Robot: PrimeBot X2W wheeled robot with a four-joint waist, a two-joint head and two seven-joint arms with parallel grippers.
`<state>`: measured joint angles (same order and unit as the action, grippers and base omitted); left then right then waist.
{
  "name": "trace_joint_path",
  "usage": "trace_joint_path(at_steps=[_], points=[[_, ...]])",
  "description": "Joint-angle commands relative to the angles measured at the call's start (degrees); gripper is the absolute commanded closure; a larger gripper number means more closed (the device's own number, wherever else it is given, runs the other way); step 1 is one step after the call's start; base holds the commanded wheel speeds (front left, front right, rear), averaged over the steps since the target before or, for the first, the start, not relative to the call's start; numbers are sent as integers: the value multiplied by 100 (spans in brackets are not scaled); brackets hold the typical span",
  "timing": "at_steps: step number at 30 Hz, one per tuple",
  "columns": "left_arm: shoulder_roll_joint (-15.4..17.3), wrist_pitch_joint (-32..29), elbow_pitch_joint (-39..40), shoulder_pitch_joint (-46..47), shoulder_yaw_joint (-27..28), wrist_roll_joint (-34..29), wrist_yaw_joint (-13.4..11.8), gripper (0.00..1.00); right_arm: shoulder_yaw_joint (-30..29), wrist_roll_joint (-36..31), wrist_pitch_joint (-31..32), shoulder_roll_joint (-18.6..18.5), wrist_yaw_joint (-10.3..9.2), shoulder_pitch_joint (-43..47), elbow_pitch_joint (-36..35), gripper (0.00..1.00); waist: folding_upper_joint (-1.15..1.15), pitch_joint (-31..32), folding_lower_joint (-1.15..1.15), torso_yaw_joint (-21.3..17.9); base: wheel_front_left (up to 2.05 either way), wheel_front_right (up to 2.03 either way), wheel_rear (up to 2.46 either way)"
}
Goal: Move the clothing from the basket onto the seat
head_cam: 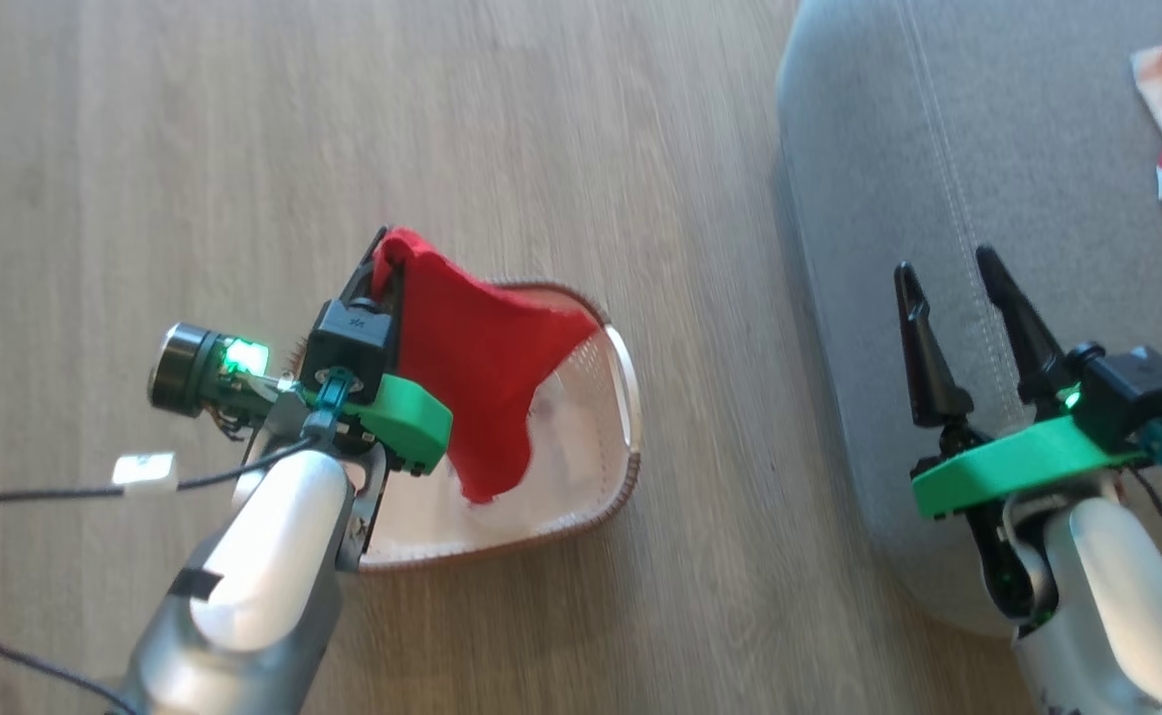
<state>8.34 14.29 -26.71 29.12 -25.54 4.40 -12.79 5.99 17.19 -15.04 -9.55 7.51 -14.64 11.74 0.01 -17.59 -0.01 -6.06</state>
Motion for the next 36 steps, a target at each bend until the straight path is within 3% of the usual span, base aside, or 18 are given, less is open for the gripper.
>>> trace_joint_path(at_steps=[1,7,17,36], points=[[162,70,423,12,272,-55,-45,100,112,-33,4,-36,-2,99,-115,0,-1,327,1,198,0,0,0],[192,71,1620,-309,527,-173,-39,100,141,-61,4,61,-2,333,-35,0,-1,809,1,330,0,0,0],[166,71,2621,-525,781,-225,137,100,139,-100,4,197,-2,591,-1,0,-1,1275,1,409,0,0,0],[-250,71,3729,-340,730,-291,448,100,215,-99,4,233,-2,831,-174,0,-1,1337,1,461,0,0,0]])
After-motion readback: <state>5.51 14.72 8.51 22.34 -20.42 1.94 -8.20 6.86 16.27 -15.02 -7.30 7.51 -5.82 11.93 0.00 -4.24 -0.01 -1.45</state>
